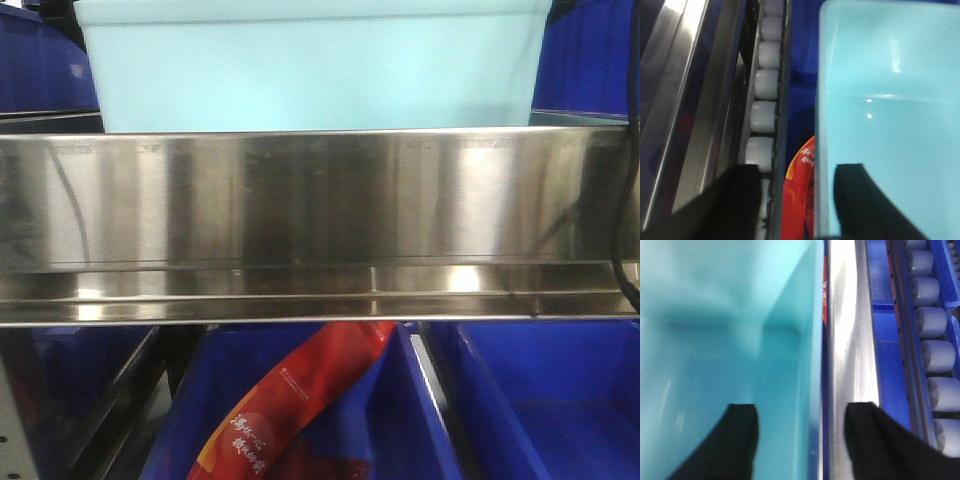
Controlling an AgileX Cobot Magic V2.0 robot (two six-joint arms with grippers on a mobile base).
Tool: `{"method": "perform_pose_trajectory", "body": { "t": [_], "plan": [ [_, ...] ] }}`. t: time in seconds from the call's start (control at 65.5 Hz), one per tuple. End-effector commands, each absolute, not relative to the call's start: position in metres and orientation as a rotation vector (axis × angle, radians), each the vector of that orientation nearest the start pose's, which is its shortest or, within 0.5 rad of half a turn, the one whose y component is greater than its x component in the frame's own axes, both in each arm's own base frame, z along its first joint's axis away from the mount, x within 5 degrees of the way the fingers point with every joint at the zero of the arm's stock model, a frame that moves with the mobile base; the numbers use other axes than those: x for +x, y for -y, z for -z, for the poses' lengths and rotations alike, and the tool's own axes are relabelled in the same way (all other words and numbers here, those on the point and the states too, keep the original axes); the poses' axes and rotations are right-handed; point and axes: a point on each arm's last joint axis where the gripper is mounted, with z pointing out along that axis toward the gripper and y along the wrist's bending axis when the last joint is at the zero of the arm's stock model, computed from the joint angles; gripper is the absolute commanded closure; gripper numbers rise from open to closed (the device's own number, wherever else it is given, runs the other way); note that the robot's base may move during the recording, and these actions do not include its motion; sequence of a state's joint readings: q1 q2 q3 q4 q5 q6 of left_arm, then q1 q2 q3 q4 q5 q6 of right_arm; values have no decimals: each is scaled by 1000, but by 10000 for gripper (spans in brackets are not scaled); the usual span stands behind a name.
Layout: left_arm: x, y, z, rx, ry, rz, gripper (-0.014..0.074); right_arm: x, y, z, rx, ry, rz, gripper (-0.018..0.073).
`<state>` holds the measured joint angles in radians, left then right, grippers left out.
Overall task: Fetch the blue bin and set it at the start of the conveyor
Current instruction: 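Lift the turquoise bin with both grippers off the shelf, then hold the bin with both grippers while backing away from the shelf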
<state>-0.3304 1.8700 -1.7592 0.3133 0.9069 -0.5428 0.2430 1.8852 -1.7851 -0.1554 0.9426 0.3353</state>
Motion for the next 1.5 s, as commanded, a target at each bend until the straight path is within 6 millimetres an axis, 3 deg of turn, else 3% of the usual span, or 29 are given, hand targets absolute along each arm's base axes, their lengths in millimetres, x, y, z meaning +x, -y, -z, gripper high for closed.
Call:
{"method": "perform_pose_trajectory", "body": {
  "t": [0.0,0.061,0.107,0.427,0.702,0.992,1.175,1.48],
  "plan": [
    [408,119,-330,-132,-2444,-1,566,417,-89,-332,52,-2480,-37,470],
    [407,121,-329,-140,-2452,27,710,417,-90,-332,49,-2479,-39,594],
    [407,123,-329,-142,-2456,39,706,418,-90,-332,49,-2476,-40,726],
    [402,134,-345,-85,-2425,-21,707,410,-89,-342,66,-2474,-45,725],
    [385,127,-390,-118,-2330,18,707,386,-86,-385,85,-2360,-47,726],
    [342,123,-447,-95,-2166,29,707,342,-97,-439,42,-2190,-38,726],
    [317,117,-478,-82,-2058,86,707,322,-91,-465,39,-2092,-69,726],
    [308,113,-490,-84,-2017,108,707,307,-84,-485,46,-2040,-57,726]
  ]
}}
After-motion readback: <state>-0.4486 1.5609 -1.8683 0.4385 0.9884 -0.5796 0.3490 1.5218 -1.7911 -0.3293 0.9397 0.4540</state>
